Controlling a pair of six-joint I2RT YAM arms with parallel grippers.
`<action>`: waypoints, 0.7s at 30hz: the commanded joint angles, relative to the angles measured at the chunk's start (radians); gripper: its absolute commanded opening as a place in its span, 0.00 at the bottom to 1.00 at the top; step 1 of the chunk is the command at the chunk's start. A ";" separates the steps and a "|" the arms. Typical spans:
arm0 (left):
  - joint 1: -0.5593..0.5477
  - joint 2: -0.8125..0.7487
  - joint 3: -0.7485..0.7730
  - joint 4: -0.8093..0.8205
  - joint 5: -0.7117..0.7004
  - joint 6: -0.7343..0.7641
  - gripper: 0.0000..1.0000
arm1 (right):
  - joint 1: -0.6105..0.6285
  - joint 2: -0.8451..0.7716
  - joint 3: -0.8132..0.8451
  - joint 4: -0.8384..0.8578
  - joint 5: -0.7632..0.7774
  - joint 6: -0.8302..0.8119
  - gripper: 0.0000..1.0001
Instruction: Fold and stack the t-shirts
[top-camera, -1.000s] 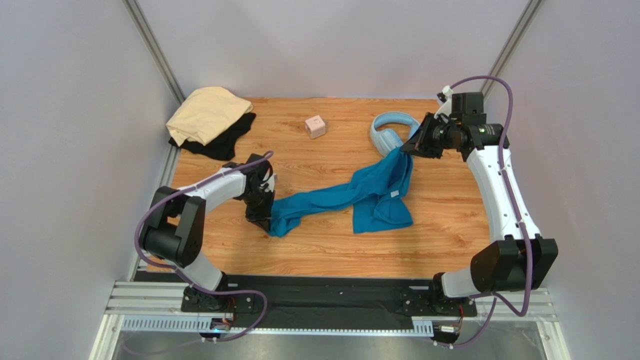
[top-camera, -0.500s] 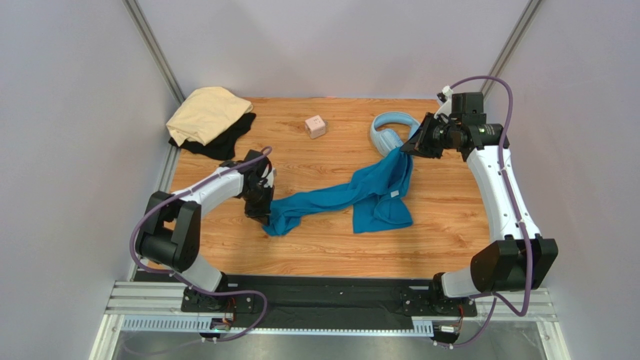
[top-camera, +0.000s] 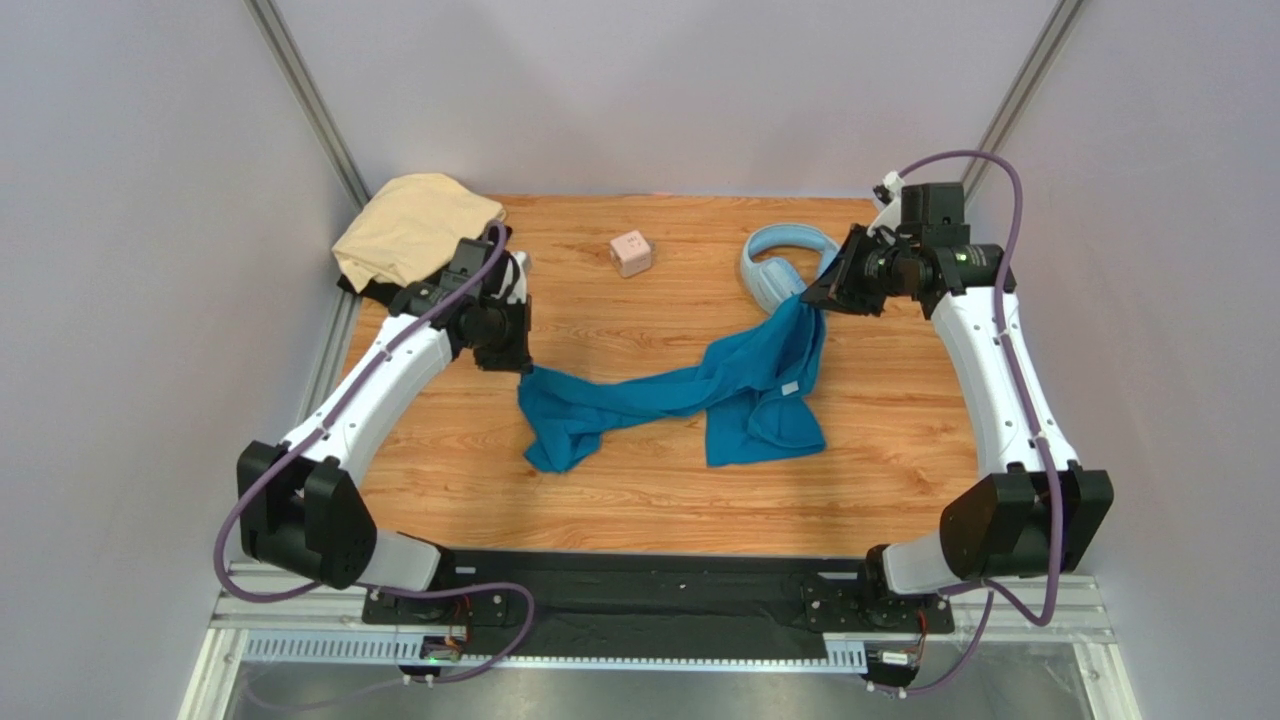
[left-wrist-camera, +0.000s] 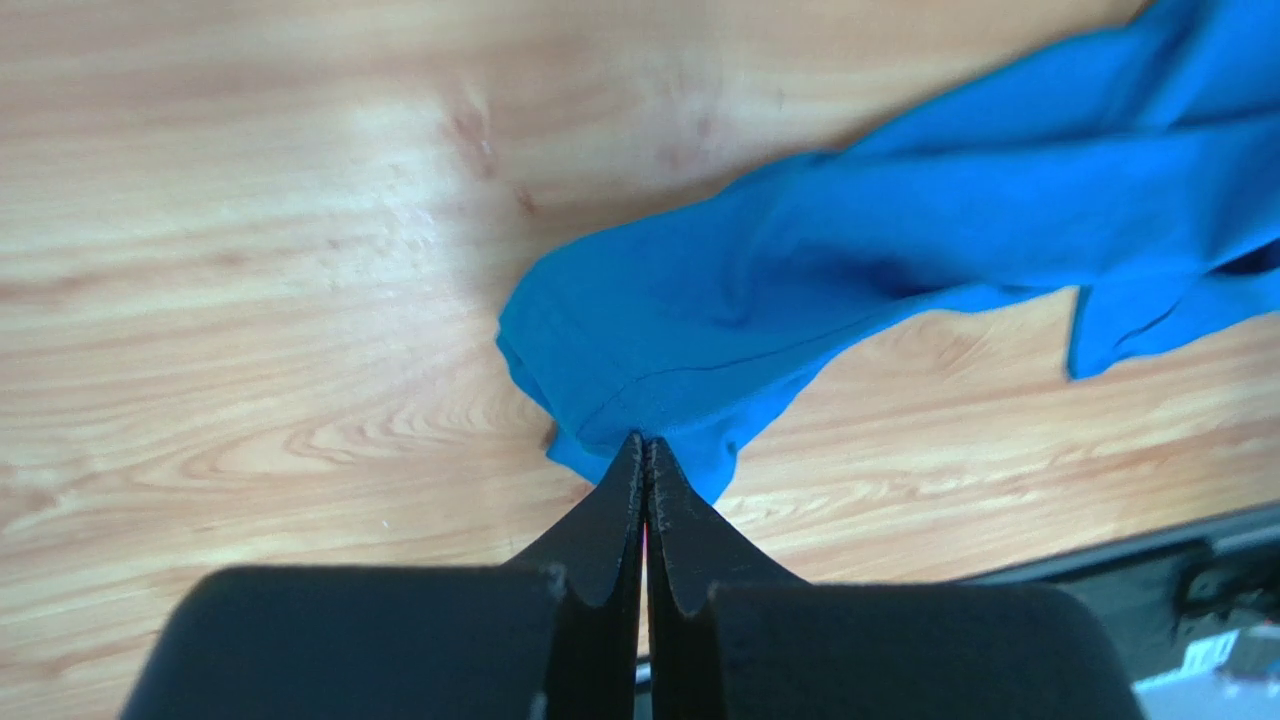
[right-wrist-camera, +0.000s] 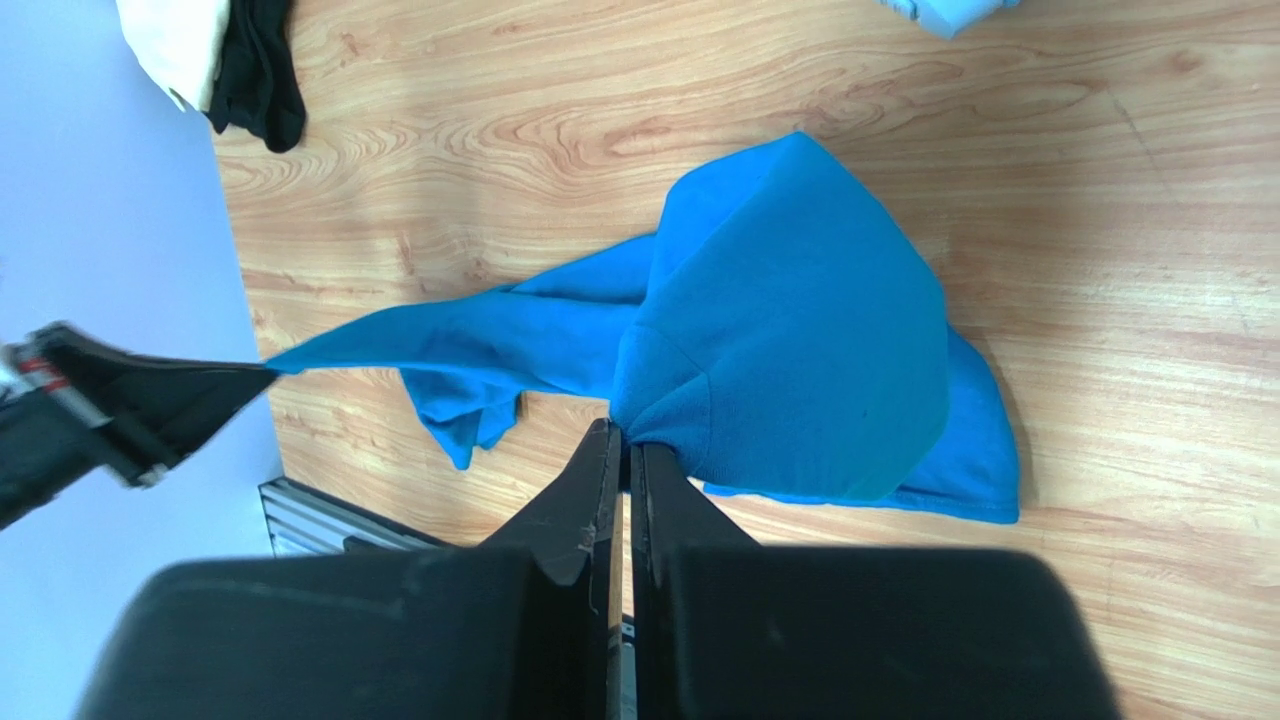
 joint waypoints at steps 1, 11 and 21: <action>0.019 -0.098 0.143 -0.049 -0.087 -0.049 0.00 | -0.011 -0.030 0.103 0.038 0.038 0.011 0.00; 0.058 -0.214 0.455 -0.130 -0.177 -0.095 0.00 | -0.025 -0.132 0.301 0.176 0.005 0.173 0.00; 0.068 -0.273 0.527 -0.152 -0.163 -0.122 0.00 | -0.026 -0.180 0.423 0.204 -0.075 0.261 0.00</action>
